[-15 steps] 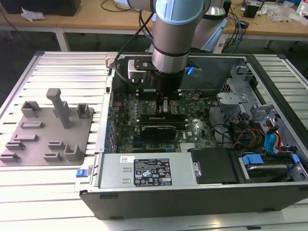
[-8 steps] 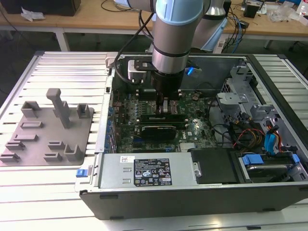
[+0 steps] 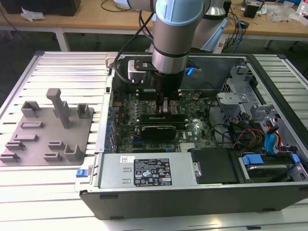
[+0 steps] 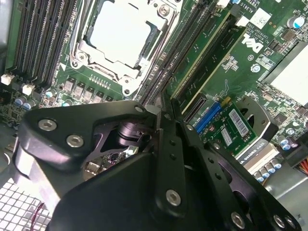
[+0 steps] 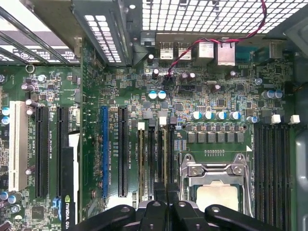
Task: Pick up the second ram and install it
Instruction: 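Insert the second ram into the second slot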
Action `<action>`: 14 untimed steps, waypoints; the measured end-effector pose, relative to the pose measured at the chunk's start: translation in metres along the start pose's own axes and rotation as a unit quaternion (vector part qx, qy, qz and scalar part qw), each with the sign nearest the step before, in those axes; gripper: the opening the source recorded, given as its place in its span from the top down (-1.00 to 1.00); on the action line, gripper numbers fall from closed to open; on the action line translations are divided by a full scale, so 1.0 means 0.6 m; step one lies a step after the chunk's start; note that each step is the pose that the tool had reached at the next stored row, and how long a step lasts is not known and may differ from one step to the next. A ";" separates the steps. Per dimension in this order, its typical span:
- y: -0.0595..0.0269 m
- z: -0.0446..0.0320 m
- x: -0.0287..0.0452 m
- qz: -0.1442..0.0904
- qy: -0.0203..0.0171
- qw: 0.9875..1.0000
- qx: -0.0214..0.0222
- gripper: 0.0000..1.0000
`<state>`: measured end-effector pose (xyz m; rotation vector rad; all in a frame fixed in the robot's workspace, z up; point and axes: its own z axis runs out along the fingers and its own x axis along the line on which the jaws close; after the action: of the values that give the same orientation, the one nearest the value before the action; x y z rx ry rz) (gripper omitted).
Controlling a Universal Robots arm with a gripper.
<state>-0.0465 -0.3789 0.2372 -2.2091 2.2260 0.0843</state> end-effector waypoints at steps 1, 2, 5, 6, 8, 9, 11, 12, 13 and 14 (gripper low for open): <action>0.000 0.000 0.000 0.001 0.000 1.000 0.000 0.82; 0.000 0.000 0.000 0.001 0.000 1.000 0.000 0.82; 0.000 0.000 0.000 0.001 0.000 1.000 0.000 0.82; 0.000 0.000 0.000 0.001 0.000 1.000 0.000 0.82; 0.001 0.000 0.000 0.001 0.000 1.000 0.000 0.82; 0.001 0.000 0.000 0.001 0.000 1.000 0.000 0.82; 0.001 0.000 0.001 0.001 0.000 1.000 0.000 0.82; 0.001 0.000 0.001 0.001 0.000 1.000 0.000 0.82; 0.001 0.000 0.002 0.001 0.000 1.000 0.000 0.82; 0.001 0.000 0.002 0.001 0.000 1.000 0.000 0.82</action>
<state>-0.0472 -0.3799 0.2372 -2.2071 2.2281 0.0842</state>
